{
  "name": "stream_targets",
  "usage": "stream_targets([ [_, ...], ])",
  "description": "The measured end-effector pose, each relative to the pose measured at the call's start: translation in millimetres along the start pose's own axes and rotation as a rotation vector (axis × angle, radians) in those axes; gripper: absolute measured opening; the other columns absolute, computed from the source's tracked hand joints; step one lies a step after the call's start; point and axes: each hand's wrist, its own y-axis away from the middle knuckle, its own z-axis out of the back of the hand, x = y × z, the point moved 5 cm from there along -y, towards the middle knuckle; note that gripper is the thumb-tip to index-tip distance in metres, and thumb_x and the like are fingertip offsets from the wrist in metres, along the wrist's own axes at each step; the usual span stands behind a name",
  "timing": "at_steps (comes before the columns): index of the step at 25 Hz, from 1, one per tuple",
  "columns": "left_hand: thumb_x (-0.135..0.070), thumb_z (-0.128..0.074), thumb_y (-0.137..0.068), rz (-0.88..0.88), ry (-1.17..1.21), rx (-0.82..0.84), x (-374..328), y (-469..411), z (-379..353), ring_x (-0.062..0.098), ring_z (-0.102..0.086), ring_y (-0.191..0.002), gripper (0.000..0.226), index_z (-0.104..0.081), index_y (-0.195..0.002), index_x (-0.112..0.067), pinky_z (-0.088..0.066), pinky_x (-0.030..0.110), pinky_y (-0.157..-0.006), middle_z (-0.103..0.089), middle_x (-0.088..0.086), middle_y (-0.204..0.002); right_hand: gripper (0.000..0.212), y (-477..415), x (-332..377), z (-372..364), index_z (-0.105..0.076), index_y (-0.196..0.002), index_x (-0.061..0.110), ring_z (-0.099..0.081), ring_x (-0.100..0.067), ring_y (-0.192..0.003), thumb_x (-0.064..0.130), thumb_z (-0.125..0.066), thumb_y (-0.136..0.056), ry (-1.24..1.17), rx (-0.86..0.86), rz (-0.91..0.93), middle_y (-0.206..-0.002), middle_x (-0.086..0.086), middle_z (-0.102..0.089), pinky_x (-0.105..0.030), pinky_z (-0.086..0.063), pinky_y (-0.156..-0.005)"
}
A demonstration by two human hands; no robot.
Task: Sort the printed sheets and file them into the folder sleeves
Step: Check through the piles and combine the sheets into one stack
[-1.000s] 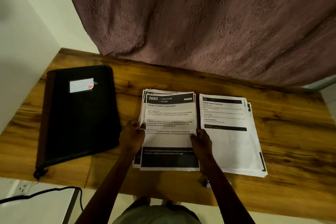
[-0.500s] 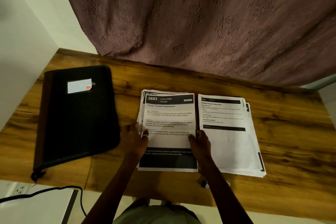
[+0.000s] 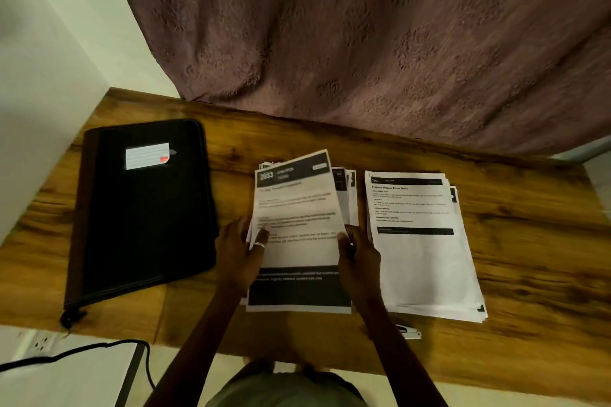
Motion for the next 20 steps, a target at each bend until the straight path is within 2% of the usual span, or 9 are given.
stream_targets([
  [2,-0.054,-0.07,-0.085,0.117,0.36,0.035,-9.2,6.5,15.5,0.009,-0.069,-0.098,0.048,-0.059,-0.125,-0.029,-0.057,0.032,-0.08,-0.068,-0.011,-0.117,0.022,3.8,9.5,2.4,-0.057,-0.112,0.026,-0.068,-0.003,-0.095,0.04,-0.053,-0.094,-0.215,0.105,-0.066,-0.116,0.014,-0.066,-0.021,-0.059,-0.079],
  [4,-0.045,-0.075,-0.08,0.197,0.549,0.098,-9.2,11.9,26.0,0.01,-0.074,-0.087,0.043,-0.062,-0.118,-0.027,-0.061,0.037,-0.078,-0.074,-0.006,-0.106,0.027,6.4,14.9,2.3,-0.058,-0.113,0.024,-0.069,-0.011,-0.102,0.041,-0.056,-0.092,-0.369,0.215,-0.12,-0.115,0.011,-0.068,-0.028,-0.059,-0.08],
  [8,-0.027,-0.068,-0.09,0.201,0.652,0.167,-2.7,18.8,38.8,0.019,-0.075,-0.091,0.026,-0.066,-0.114,-0.018,-0.06,0.047,-0.083,-0.076,0.001,-0.106,0.02,9.9,28.2,-2.2,-0.061,-0.113,0.018,-0.068,-0.011,-0.104,0.029,-0.055,-0.097,-0.434,0.369,-0.11,-0.113,0.008,-0.07,-0.026,-0.059,-0.079],
  [10,-0.023,-0.067,-0.091,0.222,0.726,0.171,0.4,19.7,43.1,0.024,-0.074,-0.094,0.025,-0.066,-0.115,-0.017,-0.059,0.049,-0.083,-0.075,0.003,-0.108,0.02,7.8,25.7,-3.0,-0.065,-0.109,0.016,-0.069,-0.012,-0.101,0.028,-0.053,-0.099,-0.473,0.348,-0.126,-0.11,0.005,-0.072,-0.03,-0.059,-0.08],
  [11,-0.022,-0.066,-0.092,0.232,0.747,0.18,2.7,19.7,44.5,0.025,-0.074,-0.097,0.025,-0.066,-0.116,-0.016,-0.058,0.049,-0.084,-0.075,0.004,-0.109,0.019,2.2,20.5,0.0,-0.067,-0.105,0.017,-0.07,-0.011,-0.097,0.028,-0.052,-0.099,-0.417,0.258,-0.122,-0.107,0.005,-0.073,-0.033,-0.06,-0.081],
  [13,-0.02,-0.066,-0.092,0.231,0.768,0.196,9.9,19.3,46.7,0.027,-0.073,-0.1,0.026,-0.066,-0.118,-0.015,-0.057,0.049,-0.085,-0.074,0.004,-0.113,0.013,-17.0,1.4,9.5,-0.067,-0.1,0.021,-0.068,-0.009,-0.09,0.028,-0.057,-0.098,-0.069,0.015,-0.066,-0.101,0.004,-0.073,-0.038,-0.059,-0.085],
  [14,-0.02,-0.066,-0.093,0.224,0.765,0.202,13.4,19.3,47.4,0.027,-0.073,-0.101,0.026,-0.066,-0.119,-0.015,-0.058,0.049,-0.085,-0.074,0.004,-0.114,0.014,-26.0,-6.1,11.3,-0.065,-0.101,0.019,-0.067,-0.011,-0.09,0.032,-0.059,-0.096,0.11,-0.029,-0.051,-0.1,0.002,-0.072,-0.037,-0.058,-0.085],
  [17,-0.02,-0.063,-0.095,0.241,0.747,0.221,20.8,20.3,47.2,0.031,-0.073,-0.096,0.025,-0.064,-0.119,-0.012,-0.061,0.046,-0.078,-0.075,0.007,-0.111,0.059,-39.4,-24.1,-1.2,-0.053,-0.119,0.016,-0.063,-0.022,-0.105,0.06,-0.065,-0.082,0.419,0.116,-0.17,-0.112,-0.003,-0.063,-0.035,-0.056,-0.082],
  [20,-0.023,-0.062,-0.096,0.255,0.729,0.228,24.6,20.4,47.3,0.033,-0.074,-0.093,0.025,-0.063,-0.118,-0.01,-0.061,0.048,-0.077,-0.075,0.009,-0.108,0.093,-41.1,-28.4,-11.1,-0.037,-0.137,0.013,-0.051,-0.03,-0.122,0.055,-0.082,-0.068,0.481,0.172,-0.261,-0.13,-0.008,-0.051,-0.045,-0.051,-0.093],
])
